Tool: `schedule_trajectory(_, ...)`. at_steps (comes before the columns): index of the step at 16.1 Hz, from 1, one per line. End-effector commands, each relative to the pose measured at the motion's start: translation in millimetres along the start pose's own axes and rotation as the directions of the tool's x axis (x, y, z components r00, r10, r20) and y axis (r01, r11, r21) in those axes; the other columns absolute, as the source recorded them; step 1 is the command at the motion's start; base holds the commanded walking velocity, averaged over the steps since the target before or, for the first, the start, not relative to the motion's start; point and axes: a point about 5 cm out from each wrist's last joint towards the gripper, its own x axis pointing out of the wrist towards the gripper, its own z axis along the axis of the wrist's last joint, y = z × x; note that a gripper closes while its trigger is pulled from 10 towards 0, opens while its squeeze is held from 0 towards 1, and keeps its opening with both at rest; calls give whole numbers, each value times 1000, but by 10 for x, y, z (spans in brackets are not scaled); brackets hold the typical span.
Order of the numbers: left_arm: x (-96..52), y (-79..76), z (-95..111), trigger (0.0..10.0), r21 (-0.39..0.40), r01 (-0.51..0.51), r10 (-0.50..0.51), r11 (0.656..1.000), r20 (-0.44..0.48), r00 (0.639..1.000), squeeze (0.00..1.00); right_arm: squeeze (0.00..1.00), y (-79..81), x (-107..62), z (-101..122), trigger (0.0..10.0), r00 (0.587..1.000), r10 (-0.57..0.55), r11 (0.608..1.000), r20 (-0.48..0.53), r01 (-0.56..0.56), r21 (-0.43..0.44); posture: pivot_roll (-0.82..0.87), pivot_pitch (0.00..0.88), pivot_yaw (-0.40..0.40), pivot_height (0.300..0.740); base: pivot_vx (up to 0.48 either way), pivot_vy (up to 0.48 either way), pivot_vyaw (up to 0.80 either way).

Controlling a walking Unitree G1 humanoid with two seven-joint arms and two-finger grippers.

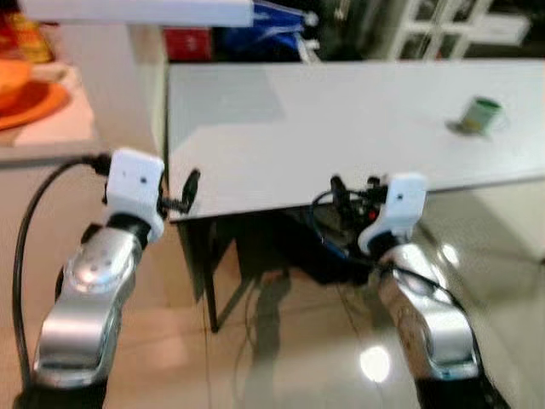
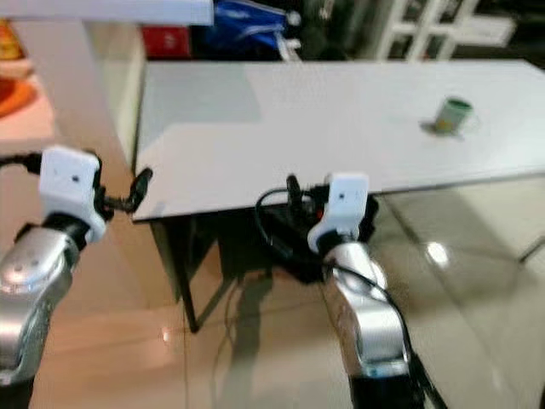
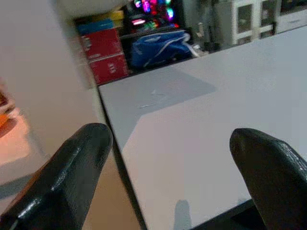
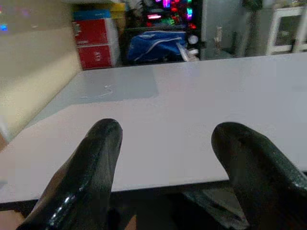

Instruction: Setting the table

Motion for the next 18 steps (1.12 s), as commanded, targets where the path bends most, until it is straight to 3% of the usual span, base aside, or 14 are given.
schedule_trajectory(1, -11, 45, 79, 10000, 11, -17, 17, 1000, 36, 999, 0, 0, -2, 4, 45, 10000, 1000, 7, 1000, 15, -7, 5, 44, 0, -30, 740, 0, 480, 0)
schedule_trajectory(6, 6, 42, 163, 10000, -18, -10, 11, 1000, 54, 998, 0, 0, 36, 9, 99, 10000, 999, 41, 999, 29, -42, 21, 45, 0, -31, 740, 0, 480, -640)
schedule_trajectory(16, -23, 62, 271, 10000, 39, -12, 9, 999, 85, 996, 0, 0, 101, 8, 269, 10000, 990, 110, 994, 89, -111, 6, 45, 0, -40, 740, 0, 480, 0)
schedule_trajectory(18, -19, 15, 301, 10000, -3, 9, -9, 1000, 102, 995, 0, 0, 98, 10, 294, 10000, 990, 105, 994, 98, -108, 29, 44, 0, -37, 740, 0, 480, 0)
